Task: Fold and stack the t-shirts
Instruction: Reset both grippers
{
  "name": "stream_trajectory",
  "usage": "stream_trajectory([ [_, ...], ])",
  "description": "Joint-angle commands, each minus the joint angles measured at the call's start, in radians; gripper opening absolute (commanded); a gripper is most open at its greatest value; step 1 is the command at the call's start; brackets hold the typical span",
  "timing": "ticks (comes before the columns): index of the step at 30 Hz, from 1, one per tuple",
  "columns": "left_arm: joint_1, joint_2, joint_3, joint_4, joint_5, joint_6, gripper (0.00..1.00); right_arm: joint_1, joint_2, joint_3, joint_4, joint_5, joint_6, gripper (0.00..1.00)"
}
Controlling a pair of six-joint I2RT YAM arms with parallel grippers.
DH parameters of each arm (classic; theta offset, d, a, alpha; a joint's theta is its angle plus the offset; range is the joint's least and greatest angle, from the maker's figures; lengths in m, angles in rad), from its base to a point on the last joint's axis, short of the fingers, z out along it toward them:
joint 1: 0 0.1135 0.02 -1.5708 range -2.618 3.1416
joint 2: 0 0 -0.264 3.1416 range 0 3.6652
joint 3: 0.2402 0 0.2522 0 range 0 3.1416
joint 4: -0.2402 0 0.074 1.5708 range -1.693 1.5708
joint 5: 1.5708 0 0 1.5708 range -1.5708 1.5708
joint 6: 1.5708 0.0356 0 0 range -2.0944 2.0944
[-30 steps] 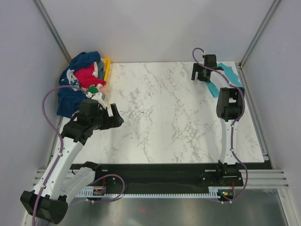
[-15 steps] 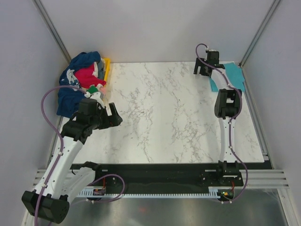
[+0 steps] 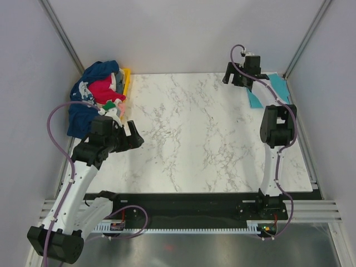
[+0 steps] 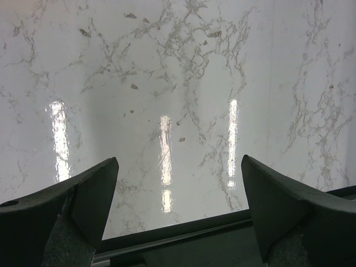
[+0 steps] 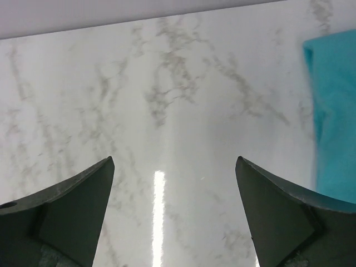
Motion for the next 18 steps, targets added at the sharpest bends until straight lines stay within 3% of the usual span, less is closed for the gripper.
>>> stream_trajectory([
  [1, 0.010, -0.009, -0.005, 0.037, 0.012, 0.045, 0.99, 0.095, -0.230, -0.199, 0.121, -0.089, 0.094, 0.98],
  [9, 0.010, -0.019, -0.005, 0.037, 0.002, 0.042, 0.99, 0.479, -0.629, -0.805, 0.417, -0.062, 0.184, 0.98],
  [13, 0.008, -0.024, -0.005, 0.038, -0.001, 0.041, 0.99, 0.659, -0.793, -1.127, 0.535, 0.074, 0.229, 0.98],
  [18, 0.008, -0.022, -0.006, 0.038, 0.005, 0.039, 0.99, 0.875, -0.902, -1.333, 0.584, 0.209, 0.305, 0.98],
])
